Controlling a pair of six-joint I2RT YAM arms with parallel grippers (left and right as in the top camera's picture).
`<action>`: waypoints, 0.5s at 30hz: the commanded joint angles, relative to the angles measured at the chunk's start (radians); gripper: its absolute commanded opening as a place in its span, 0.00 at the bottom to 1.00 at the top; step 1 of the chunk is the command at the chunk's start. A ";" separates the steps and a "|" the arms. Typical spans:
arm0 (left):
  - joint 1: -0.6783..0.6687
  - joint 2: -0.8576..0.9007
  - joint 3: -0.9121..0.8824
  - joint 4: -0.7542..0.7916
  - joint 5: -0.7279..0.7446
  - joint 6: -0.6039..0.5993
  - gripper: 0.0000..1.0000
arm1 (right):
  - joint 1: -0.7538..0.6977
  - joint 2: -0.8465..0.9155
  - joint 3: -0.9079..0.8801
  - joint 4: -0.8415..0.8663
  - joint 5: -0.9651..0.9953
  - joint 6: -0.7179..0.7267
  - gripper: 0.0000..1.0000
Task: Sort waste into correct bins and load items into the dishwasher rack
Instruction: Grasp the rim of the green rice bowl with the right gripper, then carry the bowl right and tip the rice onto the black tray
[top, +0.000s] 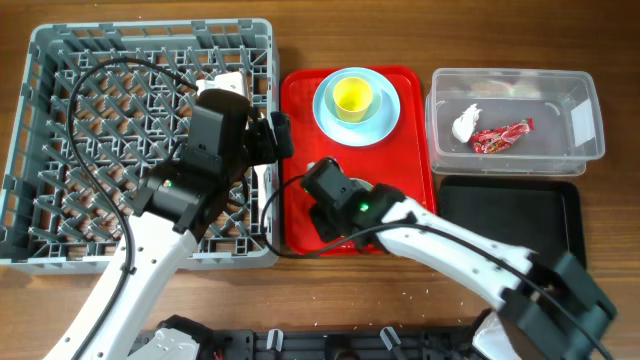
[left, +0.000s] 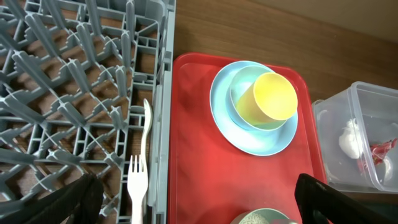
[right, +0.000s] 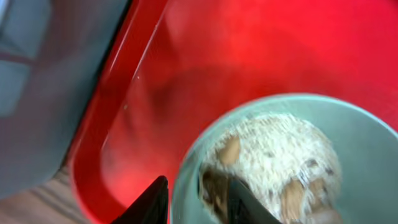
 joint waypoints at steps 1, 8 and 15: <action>0.006 -0.007 0.012 0.002 0.001 0.005 1.00 | 0.005 0.065 -0.001 0.029 -0.003 -0.077 0.32; 0.006 -0.007 0.012 0.002 0.001 0.005 1.00 | 0.005 0.068 0.000 -0.005 -0.052 -0.072 0.05; 0.006 -0.007 0.012 0.002 0.001 0.005 1.00 | -0.001 -0.054 0.091 -0.256 0.077 0.032 0.04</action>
